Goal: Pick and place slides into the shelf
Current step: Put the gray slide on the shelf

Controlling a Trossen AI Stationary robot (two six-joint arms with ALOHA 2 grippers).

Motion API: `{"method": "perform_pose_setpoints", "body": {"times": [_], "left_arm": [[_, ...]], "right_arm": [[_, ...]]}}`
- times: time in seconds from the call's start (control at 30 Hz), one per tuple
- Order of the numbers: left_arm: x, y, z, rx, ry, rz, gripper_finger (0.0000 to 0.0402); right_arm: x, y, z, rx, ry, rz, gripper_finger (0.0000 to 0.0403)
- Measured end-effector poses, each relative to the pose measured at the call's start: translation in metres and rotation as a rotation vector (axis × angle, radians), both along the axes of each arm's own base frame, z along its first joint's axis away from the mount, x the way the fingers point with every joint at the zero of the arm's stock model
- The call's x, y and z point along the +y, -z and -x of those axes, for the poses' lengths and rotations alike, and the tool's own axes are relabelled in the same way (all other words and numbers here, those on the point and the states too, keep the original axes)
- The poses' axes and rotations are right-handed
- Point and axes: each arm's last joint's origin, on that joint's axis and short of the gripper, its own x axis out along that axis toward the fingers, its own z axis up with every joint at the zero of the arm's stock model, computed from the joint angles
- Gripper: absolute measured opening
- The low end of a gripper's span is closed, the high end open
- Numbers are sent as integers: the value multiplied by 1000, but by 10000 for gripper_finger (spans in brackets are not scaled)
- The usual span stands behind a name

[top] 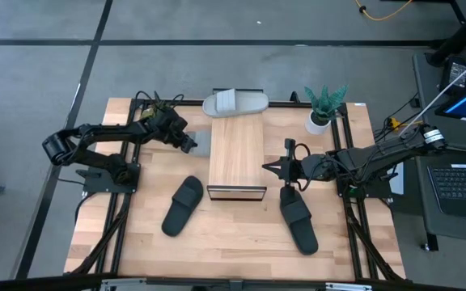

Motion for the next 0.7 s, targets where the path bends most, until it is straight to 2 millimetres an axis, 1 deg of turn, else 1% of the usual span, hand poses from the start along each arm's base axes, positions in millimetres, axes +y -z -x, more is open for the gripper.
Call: {"method": "perform_pose_setpoints", "body": {"times": [0.1,0.27,0.37,0.47,0.6,0.7], "left_arm": [[-1,-6,6,-14,-11,29,2],[-6,-24,22,-18,-65,-10,1],[-12,-38,33,-42,-93,-49,1],[-19,-48,44,-37,-138,-92,1],[-31,-54,60,22,-185,-129,0],[-38,-59,67,11,-193,-152,0]], "right_arm": [[0,0,0,0,0,0,5],[0,0,0,-1,2,-6,5],[0,0,0,-3,6,-15,5],[0,0,0,-3,7,-16,5],[0,0,0,-4,7,-16,5],[0,0,0,-4,7,-17,5]]}}
